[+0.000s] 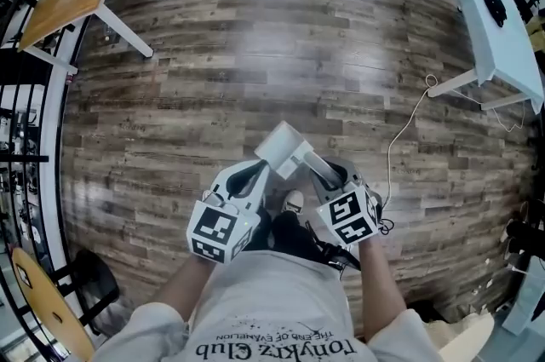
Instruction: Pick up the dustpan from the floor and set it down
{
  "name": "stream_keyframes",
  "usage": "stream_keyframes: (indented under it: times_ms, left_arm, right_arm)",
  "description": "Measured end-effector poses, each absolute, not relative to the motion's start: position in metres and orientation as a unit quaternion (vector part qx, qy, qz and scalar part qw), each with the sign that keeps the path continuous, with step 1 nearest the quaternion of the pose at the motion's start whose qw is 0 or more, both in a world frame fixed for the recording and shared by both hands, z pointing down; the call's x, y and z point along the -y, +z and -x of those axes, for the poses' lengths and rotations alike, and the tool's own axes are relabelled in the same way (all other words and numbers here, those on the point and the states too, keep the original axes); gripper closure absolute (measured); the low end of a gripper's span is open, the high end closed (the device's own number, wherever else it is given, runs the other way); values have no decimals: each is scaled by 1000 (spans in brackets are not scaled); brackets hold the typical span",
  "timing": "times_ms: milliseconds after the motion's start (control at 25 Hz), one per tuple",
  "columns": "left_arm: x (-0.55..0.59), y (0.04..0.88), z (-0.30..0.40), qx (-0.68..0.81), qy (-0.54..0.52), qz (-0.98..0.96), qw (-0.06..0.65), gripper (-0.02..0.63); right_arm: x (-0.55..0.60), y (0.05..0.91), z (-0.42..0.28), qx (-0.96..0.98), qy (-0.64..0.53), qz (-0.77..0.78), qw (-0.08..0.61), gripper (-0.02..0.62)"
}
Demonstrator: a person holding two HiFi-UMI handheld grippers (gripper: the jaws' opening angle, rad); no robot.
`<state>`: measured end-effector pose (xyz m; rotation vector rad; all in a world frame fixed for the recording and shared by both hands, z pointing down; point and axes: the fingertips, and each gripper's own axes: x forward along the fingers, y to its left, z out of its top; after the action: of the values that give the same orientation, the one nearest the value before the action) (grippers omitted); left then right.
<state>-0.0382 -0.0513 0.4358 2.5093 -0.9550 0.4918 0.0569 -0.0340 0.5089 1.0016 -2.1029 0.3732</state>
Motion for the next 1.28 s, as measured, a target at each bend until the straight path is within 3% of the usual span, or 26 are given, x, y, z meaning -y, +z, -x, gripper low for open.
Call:
stream_keyframes:
  times_ms: [1280]
  left_arm:
    - [87,481,42,345,194,-888,233,583]
  right_arm:
    - [77,609,-64,811,178,-410,376,485]
